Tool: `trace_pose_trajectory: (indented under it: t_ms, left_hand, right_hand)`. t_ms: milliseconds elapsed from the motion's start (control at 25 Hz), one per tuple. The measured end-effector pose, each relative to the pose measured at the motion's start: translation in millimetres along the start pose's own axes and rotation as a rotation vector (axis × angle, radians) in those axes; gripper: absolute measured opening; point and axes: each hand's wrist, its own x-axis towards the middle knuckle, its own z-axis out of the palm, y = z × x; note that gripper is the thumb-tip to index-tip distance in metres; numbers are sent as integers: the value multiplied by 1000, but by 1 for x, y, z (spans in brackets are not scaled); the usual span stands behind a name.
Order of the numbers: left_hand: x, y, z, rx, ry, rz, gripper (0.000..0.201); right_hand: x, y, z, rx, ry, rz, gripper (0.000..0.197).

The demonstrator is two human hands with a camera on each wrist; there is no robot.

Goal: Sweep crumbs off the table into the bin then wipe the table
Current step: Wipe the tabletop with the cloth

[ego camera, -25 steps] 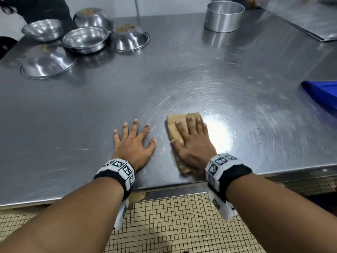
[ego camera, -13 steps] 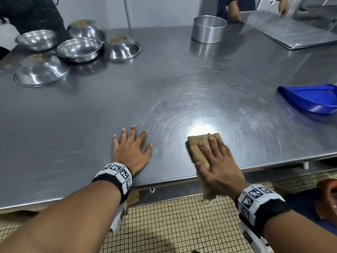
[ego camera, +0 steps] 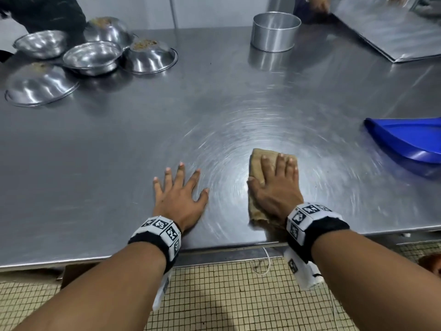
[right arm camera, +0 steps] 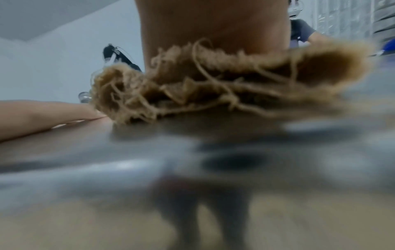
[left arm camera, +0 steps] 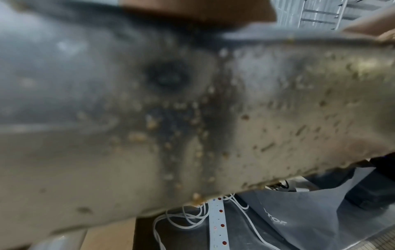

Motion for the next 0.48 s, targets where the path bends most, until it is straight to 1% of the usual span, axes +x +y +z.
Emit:
trace_pose_trajectory:
  t_ms: [120,240,360,480]
  left_hand:
    - [1,0,2,9,12,0,67]
    - [3,0,4,25,20,3,67]
    - [5,0,4,46,16,-8,67]
    - [4,2,1,64,-16,-7,68]
  right_hand:
    - [3,-22,8,-19,-12,-118,76]
    - [-13,-36,16,-48,-25,-234,76]
    - [-33,-33,21,-61,-49,-305,74]
    - [-53,-18,21,-69,-64,-332,73]
